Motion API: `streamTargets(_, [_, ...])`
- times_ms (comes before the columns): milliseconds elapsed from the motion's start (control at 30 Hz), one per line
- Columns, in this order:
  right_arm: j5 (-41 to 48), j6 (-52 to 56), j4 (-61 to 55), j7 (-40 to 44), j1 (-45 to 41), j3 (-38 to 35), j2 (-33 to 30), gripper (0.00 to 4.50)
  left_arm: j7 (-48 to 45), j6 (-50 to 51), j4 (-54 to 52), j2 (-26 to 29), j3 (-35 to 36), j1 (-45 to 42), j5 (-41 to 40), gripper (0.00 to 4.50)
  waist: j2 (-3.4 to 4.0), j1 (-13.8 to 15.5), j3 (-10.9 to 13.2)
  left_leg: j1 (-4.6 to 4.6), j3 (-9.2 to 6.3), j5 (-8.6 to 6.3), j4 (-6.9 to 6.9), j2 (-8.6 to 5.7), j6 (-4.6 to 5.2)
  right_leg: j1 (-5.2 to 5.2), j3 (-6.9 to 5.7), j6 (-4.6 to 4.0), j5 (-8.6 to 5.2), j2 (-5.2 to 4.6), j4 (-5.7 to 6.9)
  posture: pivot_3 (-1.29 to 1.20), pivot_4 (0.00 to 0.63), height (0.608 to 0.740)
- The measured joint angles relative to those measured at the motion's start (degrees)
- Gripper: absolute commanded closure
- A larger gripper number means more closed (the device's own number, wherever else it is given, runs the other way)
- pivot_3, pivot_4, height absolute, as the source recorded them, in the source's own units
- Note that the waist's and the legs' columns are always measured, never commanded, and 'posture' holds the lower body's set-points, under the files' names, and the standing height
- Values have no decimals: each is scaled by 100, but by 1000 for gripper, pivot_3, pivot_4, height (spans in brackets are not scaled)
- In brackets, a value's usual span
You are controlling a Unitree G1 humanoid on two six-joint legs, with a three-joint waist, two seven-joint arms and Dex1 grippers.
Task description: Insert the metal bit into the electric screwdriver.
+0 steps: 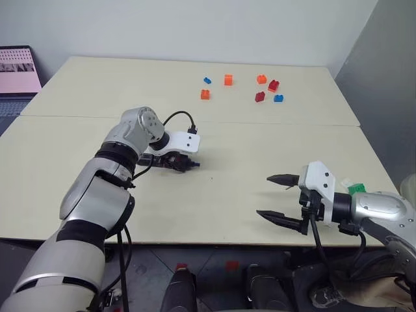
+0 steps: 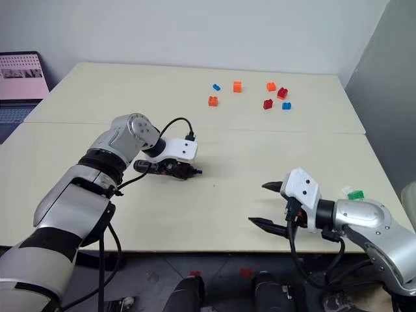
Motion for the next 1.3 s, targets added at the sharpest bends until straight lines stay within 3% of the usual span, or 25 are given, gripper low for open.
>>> streamTargets(233, [4, -23, 84, 40, -109, -116, -90, 0, -408, 231, -607, 184, 436, 261, -420, 2853, 0, -1, 0, -7, -2, 0, -1, 0, 0, -4, -2, 3, 2, 0, -1, 0, 150, 740])
streamTargets(433, [98, -15, 135, 127, -257, -240, -162, 0, -411, 1917, -2254, 18, 1550, 611, -1718, 2853, 0, 13, 0, -12, -10, 0, 5, 0, -1, -1, -8, 5, 3, 0, -1, 0, 150, 740])
streamTargets(567, [197, 26, 317, 142, -513, -340, -212, 0, 462, 2992, -3506, -484, 2323, 1228, -2476, 2853, 1, -1, 0, -2, -12, 1, 16, 1, 0, 5, -9, 7, 4, 1, 9, 0, 150, 740])
streamTargets(733, [199, 27, 569, 126, -968, -326, -190, 0, 1955, 3544, -4348, -1327, 2939, 1943, -3055, 2853, 1, -8, 0, 17, -17, 0, 48, 1, 0, 38, -9, 16, 11, 5, 10, 0, 150, 740])
streamTargets(1000, [167, -10, 783, 11, -1411, -140, 61, 0, 3257, 3126, -5187, -2167, 3339, 3079, -3542, 2853, 2, 13, 0, 30, -16, 0, 73, -1, 0, 69, -6, 0, 16, 4, -7, 0, 150, 740])
streamTargets(1300, [161, -10, 797, 23, -1515, -104, 67, 0, 3441, 2284, -5430, -2106, 3162, 3843, -3543, 2853, 3, 16, -1, 30, -16, 0, 73, -2, 0, 69, -5, -6, 15, 4, -10, 0, 150, 740])
